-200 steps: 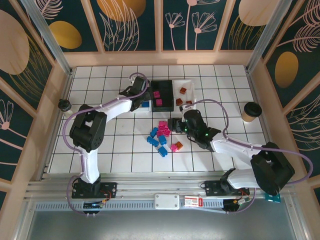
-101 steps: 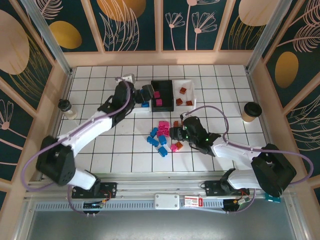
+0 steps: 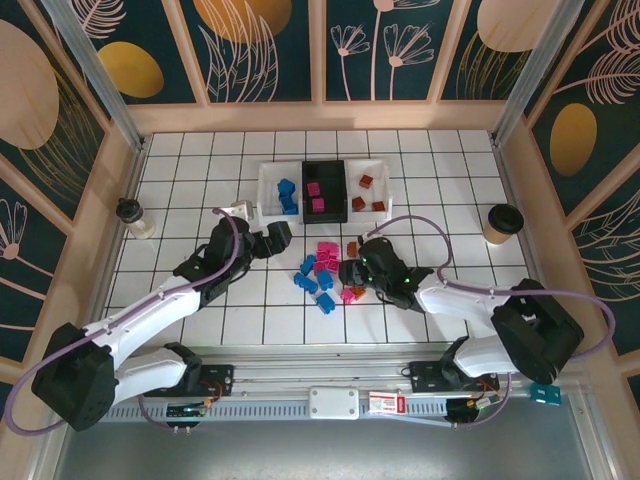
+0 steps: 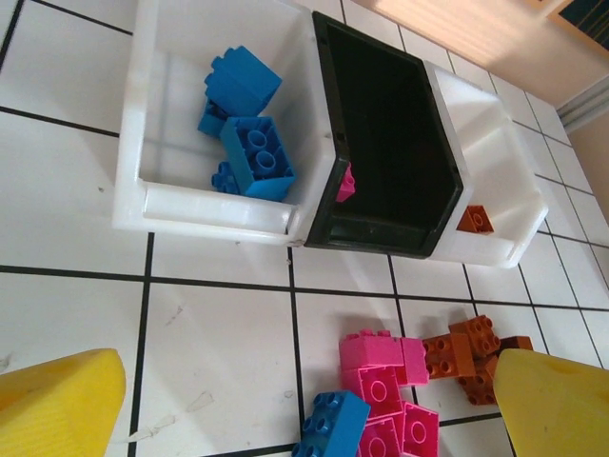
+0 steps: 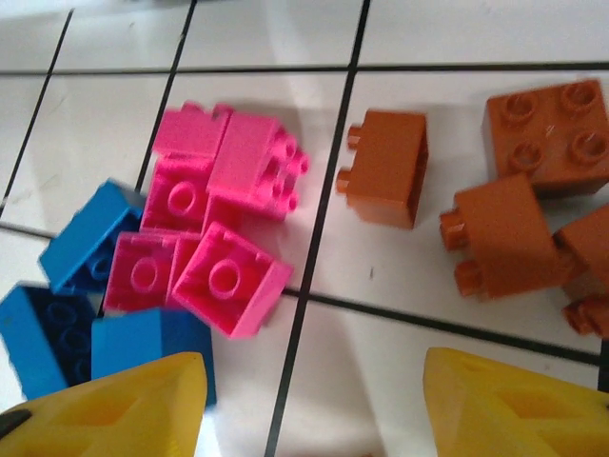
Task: Sort the legos into containers by color
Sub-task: Pick up the lego from the center of the table.
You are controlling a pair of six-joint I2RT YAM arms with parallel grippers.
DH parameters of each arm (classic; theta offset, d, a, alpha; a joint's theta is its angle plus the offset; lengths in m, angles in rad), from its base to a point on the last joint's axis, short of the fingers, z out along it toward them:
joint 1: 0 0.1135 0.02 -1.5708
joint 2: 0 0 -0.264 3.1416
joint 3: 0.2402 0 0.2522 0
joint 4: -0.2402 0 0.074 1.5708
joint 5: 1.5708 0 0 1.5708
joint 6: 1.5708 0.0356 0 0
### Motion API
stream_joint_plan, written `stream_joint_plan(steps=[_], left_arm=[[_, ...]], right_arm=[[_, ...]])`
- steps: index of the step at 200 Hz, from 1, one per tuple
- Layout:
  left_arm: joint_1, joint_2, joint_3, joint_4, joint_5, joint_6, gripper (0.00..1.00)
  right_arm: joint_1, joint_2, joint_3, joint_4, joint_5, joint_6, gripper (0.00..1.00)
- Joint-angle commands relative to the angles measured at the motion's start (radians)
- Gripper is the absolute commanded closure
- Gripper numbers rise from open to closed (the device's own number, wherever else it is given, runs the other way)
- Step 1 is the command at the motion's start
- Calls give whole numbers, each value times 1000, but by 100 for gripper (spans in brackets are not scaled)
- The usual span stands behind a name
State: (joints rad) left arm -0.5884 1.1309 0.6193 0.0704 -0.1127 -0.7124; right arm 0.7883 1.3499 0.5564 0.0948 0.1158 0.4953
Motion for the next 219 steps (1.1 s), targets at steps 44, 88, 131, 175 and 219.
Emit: stream_joint_plan(steps=[44, 88, 131, 175, 219], left_arm=[[4, -20, -45, -7, -24, -19, 1], [3, -41, -59, -19, -47, -10, 1], [3, -49, -67, -33, -68, 2, 1], [3, -52, -64, -44, -88, 10, 1], [3, -45, -61, -49, -92, 8, 1]], right_arm=[[-94, 206, 237, 11, 64, -54, 46], [-124, 355, 330, -53, 66, -80, 47], [-122, 410, 354, -111, 61, -103, 52], [-97, 412, 342, -163, 102, -127, 60], [-70, 415, 352, -182, 131, -152, 78]])
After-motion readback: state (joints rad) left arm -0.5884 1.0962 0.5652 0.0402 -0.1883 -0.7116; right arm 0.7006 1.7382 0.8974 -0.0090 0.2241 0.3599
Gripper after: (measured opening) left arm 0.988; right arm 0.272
